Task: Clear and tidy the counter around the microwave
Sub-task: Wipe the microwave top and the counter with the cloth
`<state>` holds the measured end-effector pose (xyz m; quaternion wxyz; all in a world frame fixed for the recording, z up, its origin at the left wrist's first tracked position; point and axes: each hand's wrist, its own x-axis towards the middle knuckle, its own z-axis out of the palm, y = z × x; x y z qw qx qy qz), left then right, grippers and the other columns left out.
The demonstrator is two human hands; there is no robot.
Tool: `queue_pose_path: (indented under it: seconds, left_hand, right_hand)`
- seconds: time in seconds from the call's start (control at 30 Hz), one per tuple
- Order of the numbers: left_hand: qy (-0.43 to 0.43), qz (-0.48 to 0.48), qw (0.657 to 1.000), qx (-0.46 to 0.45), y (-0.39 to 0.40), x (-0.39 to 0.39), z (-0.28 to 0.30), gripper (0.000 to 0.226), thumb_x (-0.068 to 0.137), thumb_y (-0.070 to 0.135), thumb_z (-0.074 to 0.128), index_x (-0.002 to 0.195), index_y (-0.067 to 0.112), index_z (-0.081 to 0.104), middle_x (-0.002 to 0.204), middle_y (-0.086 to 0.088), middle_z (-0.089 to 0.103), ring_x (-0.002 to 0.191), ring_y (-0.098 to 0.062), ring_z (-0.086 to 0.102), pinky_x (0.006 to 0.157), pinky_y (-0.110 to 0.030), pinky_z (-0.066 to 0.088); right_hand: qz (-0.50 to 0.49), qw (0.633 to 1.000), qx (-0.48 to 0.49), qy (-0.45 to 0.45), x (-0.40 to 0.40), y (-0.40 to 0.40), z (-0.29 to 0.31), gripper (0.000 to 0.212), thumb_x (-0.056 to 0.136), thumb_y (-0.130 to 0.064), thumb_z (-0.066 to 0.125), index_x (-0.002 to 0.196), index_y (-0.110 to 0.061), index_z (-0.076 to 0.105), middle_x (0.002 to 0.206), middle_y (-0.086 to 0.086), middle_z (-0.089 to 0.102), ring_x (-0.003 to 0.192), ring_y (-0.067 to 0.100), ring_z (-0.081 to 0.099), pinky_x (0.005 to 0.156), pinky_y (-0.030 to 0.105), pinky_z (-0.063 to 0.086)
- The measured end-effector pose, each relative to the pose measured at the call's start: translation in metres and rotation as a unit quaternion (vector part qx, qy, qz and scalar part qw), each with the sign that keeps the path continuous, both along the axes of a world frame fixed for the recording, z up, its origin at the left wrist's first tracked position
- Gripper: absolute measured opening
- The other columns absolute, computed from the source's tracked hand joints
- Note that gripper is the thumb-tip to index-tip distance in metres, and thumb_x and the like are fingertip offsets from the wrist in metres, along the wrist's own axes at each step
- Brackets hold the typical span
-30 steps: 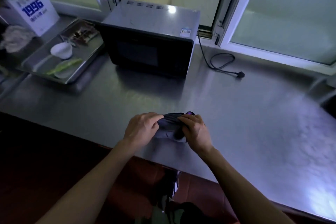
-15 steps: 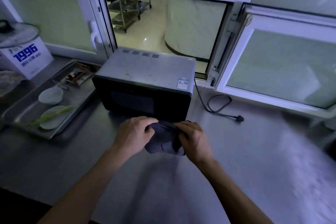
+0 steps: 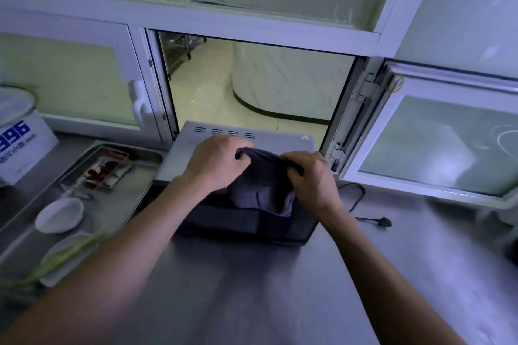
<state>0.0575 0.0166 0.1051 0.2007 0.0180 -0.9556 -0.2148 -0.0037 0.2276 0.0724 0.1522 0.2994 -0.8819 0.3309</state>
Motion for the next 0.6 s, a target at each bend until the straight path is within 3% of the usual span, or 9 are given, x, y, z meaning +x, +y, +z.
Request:
queue_pose_path:
  seconds: [0.13,0.2,0.33,0.47,0.6]
  left_hand:
    - [-0.008,-0.008,1.0,-0.007,-0.03,-0.036,0.023,0.029,0.085,0.022,0.057,0.105,0.035,0.073,0.079,0.005,0.07,0.07,-0.024,0.063,0.07,-0.038,0.057]
    - [0.001,-0.01,1.0,-0.002,-0.04,-0.055,0.031,0.031,0.084,0.022,0.056,0.106,0.035,0.073,0.085,0.002,0.072,0.076,-0.028,0.064,0.071,-0.04,0.056]
    - [0.03,-0.014,0.999,-0.001,-0.047,-0.077,0.026,0.035,0.085,0.021,0.054,0.113,0.034,0.071,0.101,0.002,0.074,0.088,-0.029,0.066,0.076,-0.039,0.056]
    - [0.018,-0.039,0.999,0.001,-0.044,-0.079,-0.009,0.034,0.088,0.019,0.056,0.117,0.031,0.07,0.109,0.004,0.074,0.093,-0.026,0.068,0.076,-0.036,0.055]
    - [-0.048,-0.056,0.997,-0.016,-0.039,-0.069,-0.057,0.036,0.092,0.021,0.054,0.125,0.032,0.066,0.118,0.006,0.071,0.103,-0.022,0.066,0.082,-0.035,0.055]
  right_hand:
    - [-0.023,1.0,-0.01,0.017,-0.03,-0.034,0.023,0.035,0.079,0.002,0.059,0.104,-0.015,0.076,0.101,0.003,0.075,0.094,0.022,0.057,0.084,0.026,0.04]
    - [-0.047,0.999,-0.014,0.017,-0.047,-0.046,0.03,0.038,0.079,-0.002,0.057,0.107,-0.019,0.075,0.104,0.001,0.075,0.098,0.029,0.06,0.085,0.032,0.047]
    - [-0.076,0.995,-0.043,0.043,-0.066,-0.057,0.03,0.04,0.077,0.001,0.055,0.107,-0.016,0.075,0.105,0.001,0.074,0.096,0.032,0.059,0.083,0.032,0.045]
    - [-0.099,0.994,-0.019,0.046,-0.061,-0.052,-0.002,0.041,0.082,0.004,0.057,0.114,-0.015,0.074,0.115,-0.003,0.071,0.098,0.029,0.055,0.08,0.035,0.047]
    - [-0.093,0.995,0.028,-0.017,-0.047,-0.04,-0.054,0.04,0.081,0.002,0.055,0.111,-0.016,0.075,0.111,-0.002,0.072,0.101,0.029,0.057,0.085,0.039,0.051]
